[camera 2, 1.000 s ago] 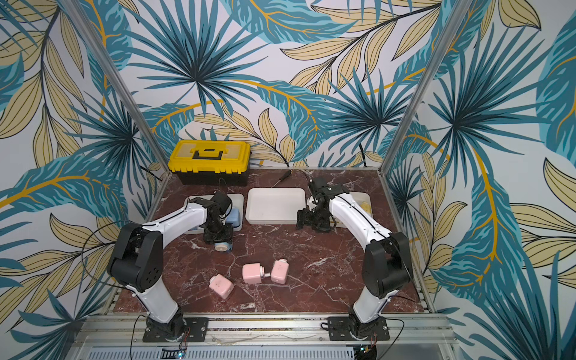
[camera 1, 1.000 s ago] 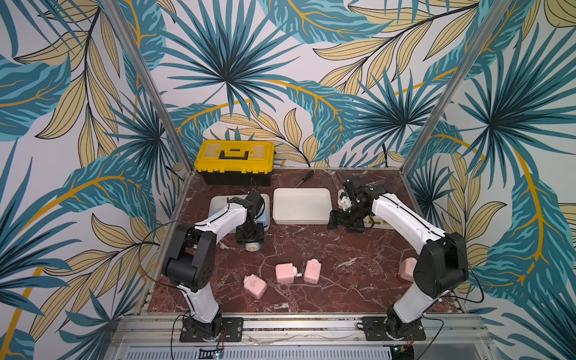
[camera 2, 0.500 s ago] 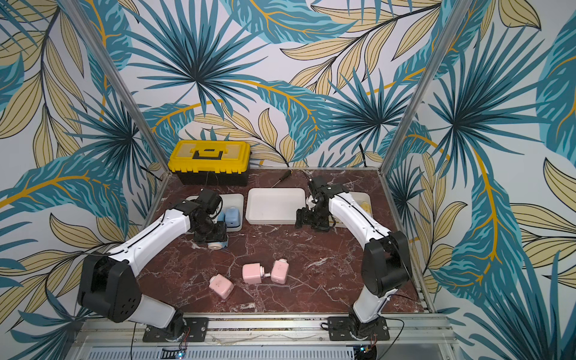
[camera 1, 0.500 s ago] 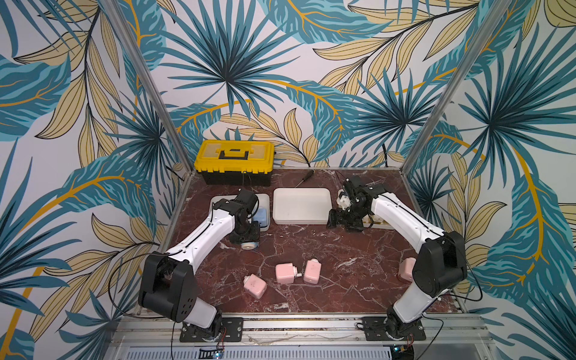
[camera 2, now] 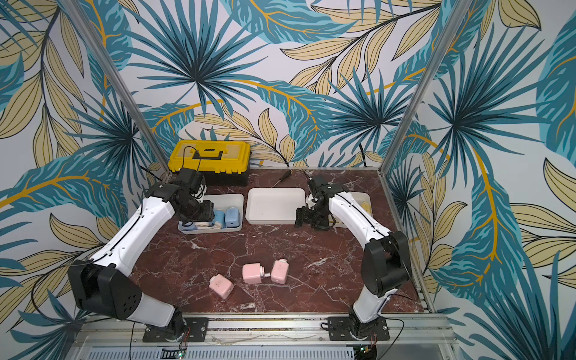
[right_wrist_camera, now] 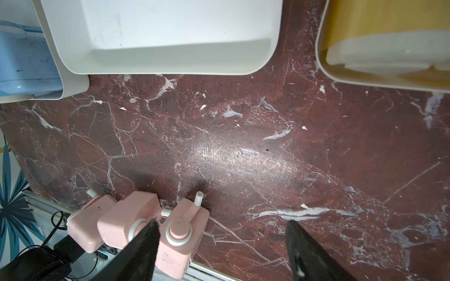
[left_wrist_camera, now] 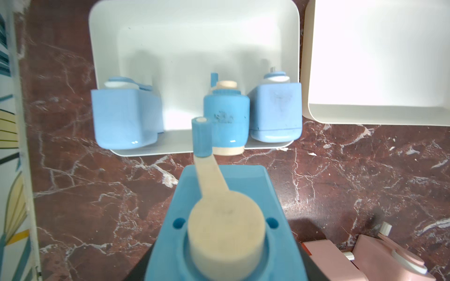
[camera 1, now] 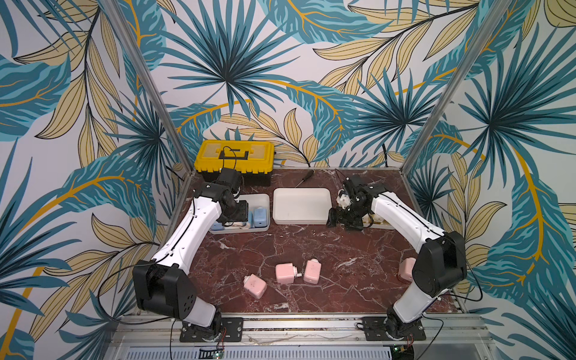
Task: Place the pencil sharpeners by color into the storage box
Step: Pick up the pencil sharpener from the center of the board, then place the pencil sharpener in the storage box.
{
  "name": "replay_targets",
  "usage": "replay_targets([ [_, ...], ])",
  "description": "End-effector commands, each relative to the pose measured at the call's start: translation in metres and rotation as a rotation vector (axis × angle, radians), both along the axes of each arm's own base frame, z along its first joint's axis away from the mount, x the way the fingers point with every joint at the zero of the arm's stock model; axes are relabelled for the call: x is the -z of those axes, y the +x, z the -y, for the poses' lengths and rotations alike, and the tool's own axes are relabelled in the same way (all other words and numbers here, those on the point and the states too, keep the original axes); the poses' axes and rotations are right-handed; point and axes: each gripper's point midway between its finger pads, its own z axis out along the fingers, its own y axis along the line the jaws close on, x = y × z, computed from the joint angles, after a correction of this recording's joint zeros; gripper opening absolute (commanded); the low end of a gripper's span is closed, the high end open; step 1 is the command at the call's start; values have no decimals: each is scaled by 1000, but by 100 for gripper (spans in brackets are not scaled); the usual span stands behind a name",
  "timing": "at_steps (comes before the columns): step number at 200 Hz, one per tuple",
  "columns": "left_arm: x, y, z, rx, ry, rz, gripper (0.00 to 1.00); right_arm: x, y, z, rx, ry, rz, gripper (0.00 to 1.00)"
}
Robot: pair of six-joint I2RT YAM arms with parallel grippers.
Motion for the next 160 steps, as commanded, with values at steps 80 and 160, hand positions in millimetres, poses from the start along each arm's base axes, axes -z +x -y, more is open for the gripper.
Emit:
replay_targets([
  [80, 23, 69, -35, 29, 28, -46, 43, 7, 0, -1, 4, -14, -41, 82],
  [160, 67, 69, -40, -3, -21, -161, 42, 14, 0, -2, 12, -12, -63, 82],
])
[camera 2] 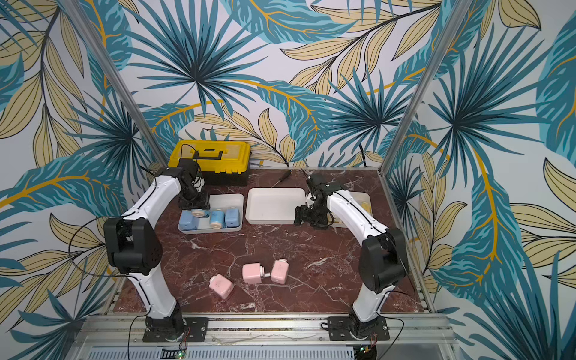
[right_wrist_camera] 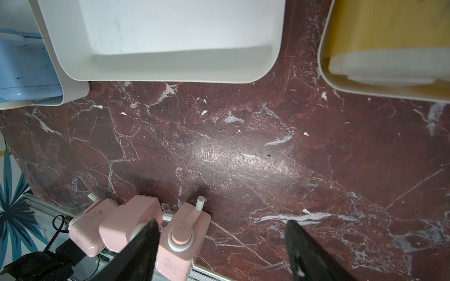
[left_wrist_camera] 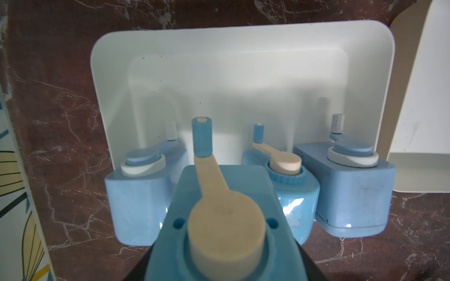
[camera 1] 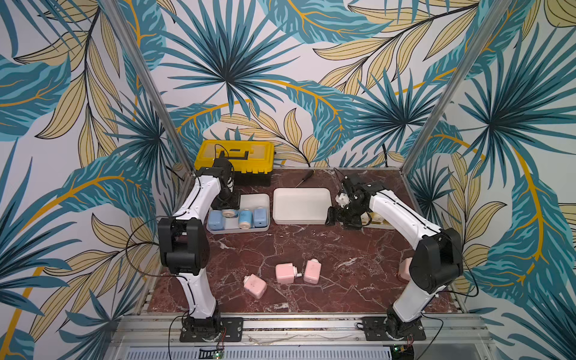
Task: Place the pencil sharpeners by color into the storage box
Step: Place the pencil sharpener in the storage box.
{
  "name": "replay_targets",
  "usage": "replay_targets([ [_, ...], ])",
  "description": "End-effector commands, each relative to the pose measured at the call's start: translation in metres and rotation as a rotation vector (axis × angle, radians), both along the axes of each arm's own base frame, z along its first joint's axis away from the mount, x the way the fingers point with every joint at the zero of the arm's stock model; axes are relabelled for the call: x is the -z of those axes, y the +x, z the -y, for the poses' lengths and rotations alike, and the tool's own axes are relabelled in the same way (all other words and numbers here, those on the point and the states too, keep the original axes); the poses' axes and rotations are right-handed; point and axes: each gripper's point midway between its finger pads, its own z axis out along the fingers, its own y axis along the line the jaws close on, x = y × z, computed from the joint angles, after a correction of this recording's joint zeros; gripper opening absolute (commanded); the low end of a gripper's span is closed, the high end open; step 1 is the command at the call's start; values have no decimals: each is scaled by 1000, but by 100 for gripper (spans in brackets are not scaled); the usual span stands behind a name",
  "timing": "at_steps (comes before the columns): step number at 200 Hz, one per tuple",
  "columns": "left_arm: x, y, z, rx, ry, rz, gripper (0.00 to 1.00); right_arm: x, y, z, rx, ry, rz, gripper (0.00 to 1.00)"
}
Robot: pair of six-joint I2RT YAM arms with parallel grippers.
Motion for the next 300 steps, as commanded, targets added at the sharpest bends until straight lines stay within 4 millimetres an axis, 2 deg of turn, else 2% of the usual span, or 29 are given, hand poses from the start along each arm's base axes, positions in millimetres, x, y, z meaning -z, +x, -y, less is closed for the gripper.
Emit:
replay_targets([
  [1, 2, 3, 0, -10, -25, -6, 42, 10, -4, -1, 6, -9, -47, 82],
  [77, 34, -5, -4, -19, -13, -94, 40, 13, -7, -1, 5, -5, -52, 82],
  [171, 64, -11, -8, -50, -26, -175, 40, 14, -7, -1, 8, -3, -52, 82],
  [222, 73, -12, -10, -55, -27, -199, 40, 15, -8, -1, 8, -2, -55, 82],
  [265, 74, -12, -10, -57, -28, -201, 52, 14, -8, -1, 9, -1, -53, 83],
  [300, 75, -12, -9, -61, -31, -204, 58, 13, -8, -1, 10, -2, -50, 83],
])
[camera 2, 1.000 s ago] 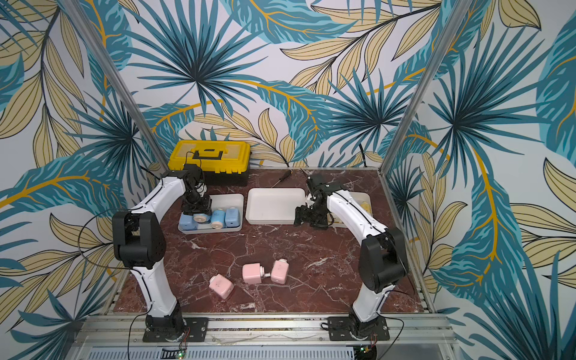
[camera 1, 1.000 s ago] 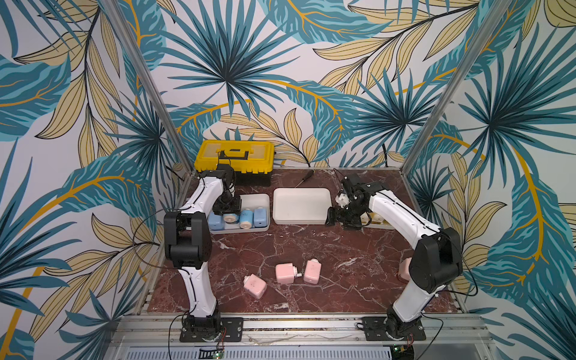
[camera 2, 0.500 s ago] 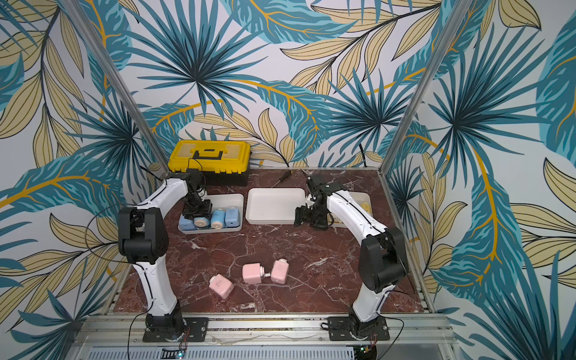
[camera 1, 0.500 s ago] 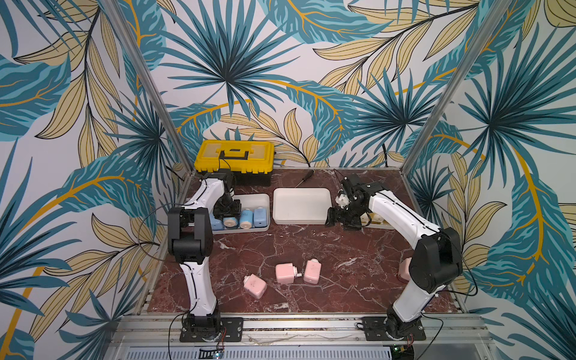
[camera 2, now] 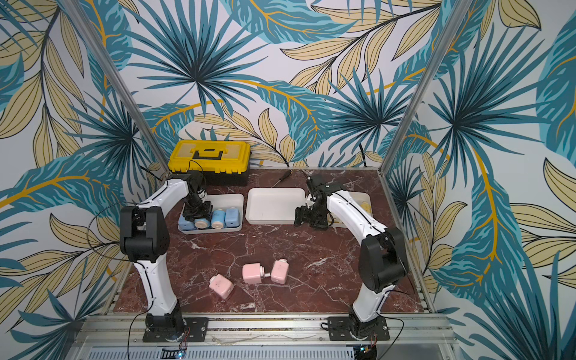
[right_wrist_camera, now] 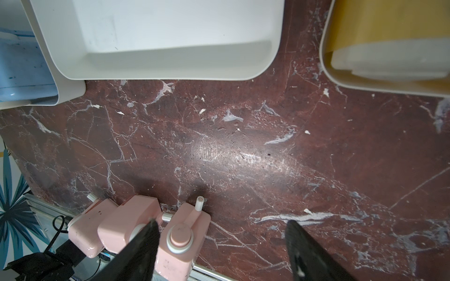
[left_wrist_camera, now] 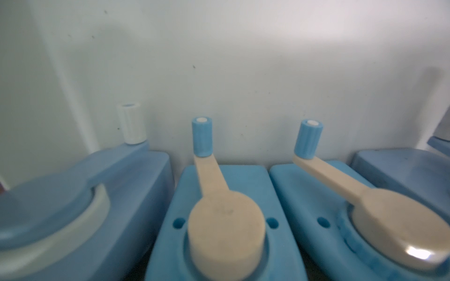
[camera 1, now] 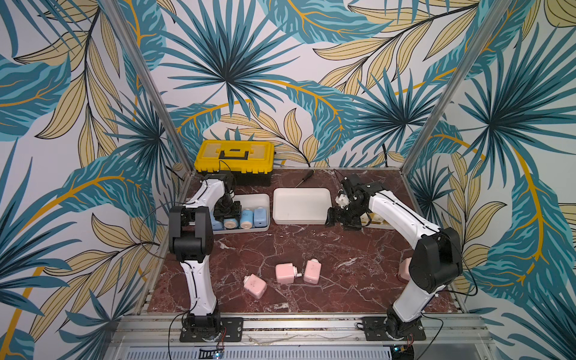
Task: Place the pencil sharpeners by color into the storage box
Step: Place the pencil sharpener in the storage box.
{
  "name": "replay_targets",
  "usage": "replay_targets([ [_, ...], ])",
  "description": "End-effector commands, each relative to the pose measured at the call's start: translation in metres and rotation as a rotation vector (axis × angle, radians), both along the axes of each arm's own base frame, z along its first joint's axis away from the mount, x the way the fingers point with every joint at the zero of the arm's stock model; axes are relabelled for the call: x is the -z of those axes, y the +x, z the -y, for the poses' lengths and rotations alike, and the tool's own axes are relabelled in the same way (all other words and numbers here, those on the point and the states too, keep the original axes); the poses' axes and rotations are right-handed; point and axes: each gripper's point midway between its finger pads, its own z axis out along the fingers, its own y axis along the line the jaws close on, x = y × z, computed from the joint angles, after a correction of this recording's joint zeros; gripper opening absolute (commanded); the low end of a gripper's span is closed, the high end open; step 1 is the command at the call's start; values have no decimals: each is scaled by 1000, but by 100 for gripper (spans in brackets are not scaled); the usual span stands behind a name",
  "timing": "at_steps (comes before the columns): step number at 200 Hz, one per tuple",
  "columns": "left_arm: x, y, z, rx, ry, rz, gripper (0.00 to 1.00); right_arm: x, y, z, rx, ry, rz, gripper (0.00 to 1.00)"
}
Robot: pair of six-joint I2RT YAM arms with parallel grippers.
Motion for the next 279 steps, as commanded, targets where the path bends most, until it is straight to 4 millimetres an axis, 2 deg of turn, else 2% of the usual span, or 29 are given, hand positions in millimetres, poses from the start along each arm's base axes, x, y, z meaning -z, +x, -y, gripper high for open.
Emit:
replay_targets([
  [1, 4, -1, -4, -23, -8, -11, 58, 8, -6, -1, 6, -1, -37, 83],
  [49, 4, -1, -3, -21, -5, -10, 63, 5, -6, -1, 5, 2, -29, 83],
  [132, -11, 7, -4, -22, -1, 34, 66, 4, -6, -1, 9, 2, -27, 84],
  [159, -27, 11, -5, -29, 3, 79, 66, 1, -5, 0, 12, -1, -14, 90],
  [178, -40, 14, -5, -38, 0, 113, 66, -3, -4, -1, 15, 7, 0, 99],
  [242, -80, 17, -5, -83, -5, 218, 66, -16, -7, 4, 36, 3, 39, 99],
  [279, -104, 14, -7, -122, -4, 278, 66, -32, -22, 13, 77, -16, 66, 99],
])
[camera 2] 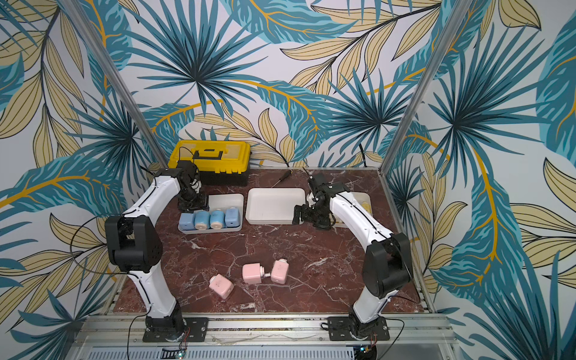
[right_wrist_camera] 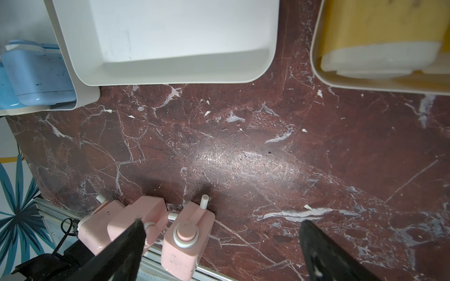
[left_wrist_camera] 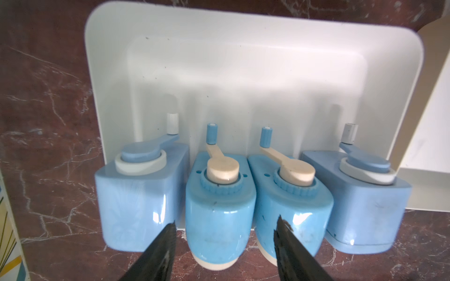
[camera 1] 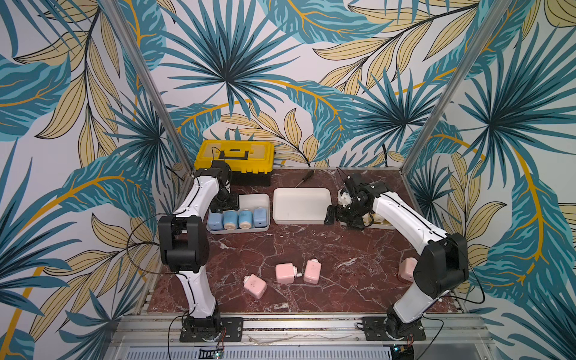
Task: Place the pencil sharpeners by color into the storage box
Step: Place the pencil sharpener in the storage box, then pick up the pencil sharpener from the center of the board.
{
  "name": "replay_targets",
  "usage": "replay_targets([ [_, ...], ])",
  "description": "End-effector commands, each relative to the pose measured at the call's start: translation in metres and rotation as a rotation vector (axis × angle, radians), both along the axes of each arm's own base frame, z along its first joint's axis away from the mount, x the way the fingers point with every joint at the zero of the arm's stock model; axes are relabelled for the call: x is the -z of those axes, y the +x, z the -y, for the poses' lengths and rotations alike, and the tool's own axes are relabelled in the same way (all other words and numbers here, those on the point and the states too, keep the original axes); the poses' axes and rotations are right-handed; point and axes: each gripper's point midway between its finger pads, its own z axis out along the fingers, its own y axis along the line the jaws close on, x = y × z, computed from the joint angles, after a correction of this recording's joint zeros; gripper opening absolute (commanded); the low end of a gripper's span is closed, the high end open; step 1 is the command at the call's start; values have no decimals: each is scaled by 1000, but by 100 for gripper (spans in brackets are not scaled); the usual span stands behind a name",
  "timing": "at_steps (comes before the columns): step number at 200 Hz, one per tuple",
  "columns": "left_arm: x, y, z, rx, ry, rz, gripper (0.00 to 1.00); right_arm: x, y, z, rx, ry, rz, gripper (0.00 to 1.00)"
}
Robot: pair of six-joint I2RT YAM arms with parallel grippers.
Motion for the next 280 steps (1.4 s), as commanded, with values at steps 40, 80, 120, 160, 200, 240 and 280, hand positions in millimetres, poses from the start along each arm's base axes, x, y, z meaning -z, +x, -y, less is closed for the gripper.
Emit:
replay_targets([
  [40, -53, -13, -6, -125, -18, 145, 66, -11, -62, 9, 44, -126, -31, 99],
  [80, -63, -43, 4, -187, -94, 222, 66, -1, -106, -23, 33, -145, -68, 99],
  [120, -67, -71, 15, -195, -142, 253, 66, 25, -134, -44, 47, -183, -114, 99],
  [160, -70, -84, 23, -191, -176, 291, 66, 25, -141, -73, 52, -174, -97, 99],
  [200, -63, -95, 30, -162, -216, 279, 66, 38, -142, -94, 75, -168, -120, 99],
  [240, -65, -104, 35, -128, -232, 289, 66, 51, -140, -108, 89, -169, -141, 99],
  [280, -63, -107, 40, -109, -255, 279, 66, 65, -146, -116, 87, -183, -175, 99],
])
